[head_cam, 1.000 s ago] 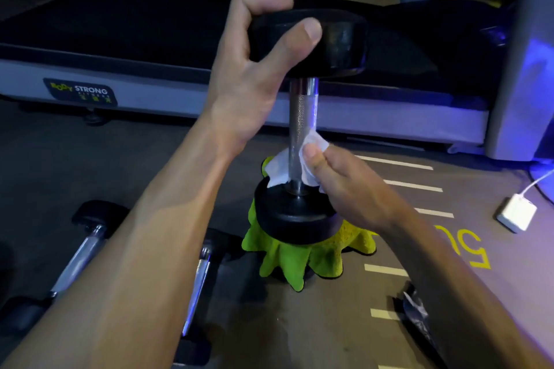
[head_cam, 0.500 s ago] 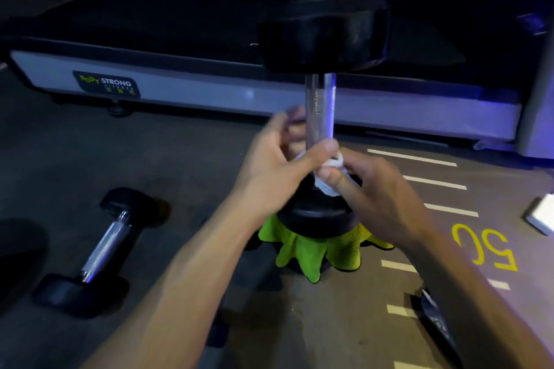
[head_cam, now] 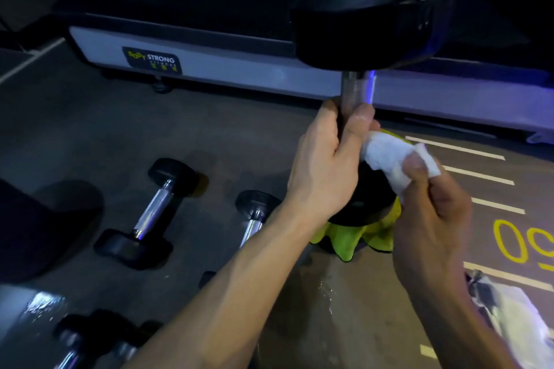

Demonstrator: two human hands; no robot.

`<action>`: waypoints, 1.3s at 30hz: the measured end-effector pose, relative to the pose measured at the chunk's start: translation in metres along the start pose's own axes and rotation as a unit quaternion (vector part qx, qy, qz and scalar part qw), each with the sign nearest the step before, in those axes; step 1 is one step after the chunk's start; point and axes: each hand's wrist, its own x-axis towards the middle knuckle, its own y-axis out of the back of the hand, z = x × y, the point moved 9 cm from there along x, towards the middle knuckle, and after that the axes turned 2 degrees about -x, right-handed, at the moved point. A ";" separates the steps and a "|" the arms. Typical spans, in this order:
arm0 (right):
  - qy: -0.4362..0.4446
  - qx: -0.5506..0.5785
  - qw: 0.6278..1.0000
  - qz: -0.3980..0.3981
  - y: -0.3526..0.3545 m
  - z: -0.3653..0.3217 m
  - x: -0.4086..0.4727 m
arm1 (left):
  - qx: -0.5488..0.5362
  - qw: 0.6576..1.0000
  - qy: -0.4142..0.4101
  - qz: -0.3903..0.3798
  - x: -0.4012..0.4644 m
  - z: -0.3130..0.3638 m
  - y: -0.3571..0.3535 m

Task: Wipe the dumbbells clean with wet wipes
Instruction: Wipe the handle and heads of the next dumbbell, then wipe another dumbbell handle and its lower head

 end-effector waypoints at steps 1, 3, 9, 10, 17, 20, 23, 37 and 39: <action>-0.021 0.040 0.999 0.010 0.002 0.005 -0.004 | -0.021 1.000 0.002 0.011 0.001 -0.001 0.005; -0.080 0.123 0.988 0.040 0.003 0.016 -0.016 | -0.084 0.996 0.023 0.033 -0.002 -0.008 0.021; -0.205 0.122 0.970 -0.038 -0.041 0.057 -0.075 | -0.090 0.980 0.153 0.085 -0.031 -0.068 0.118; -0.229 0.123 0.964 -0.056 -0.051 0.067 -0.084 | -0.047 0.979 0.175 0.090 -0.036 -0.083 0.141; -0.327 0.076 0.914 -0.227 -0.114 0.130 -0.128 | 0.388 0.875 0.290 -0.019 -0.055 -0.183 0.250; -0.338 0.009 0.904 -0.263 -0.119 0.147 -0.133 | 0.406 0.844 0.342 -0.071 -0.055 -0.222 0.245; -0.339 -0.022 0.902 -0.265 -0.125 0.149 -0.129 | 0.370 0.844 0.377 -0.091 -0.053 -0.258 0.226; -0.322 -0.029 0.903 -0.284 -0.139 0.156 -0.121 | 0.496 0.801 0.334 0.019 -0.026 -0.257 0.301; -0.327 -0.024 0.899 -0.288 -0.144 0.157 -0.123 | 0.526 0.783 0.328 0.057 -0.019 -0.255 0.333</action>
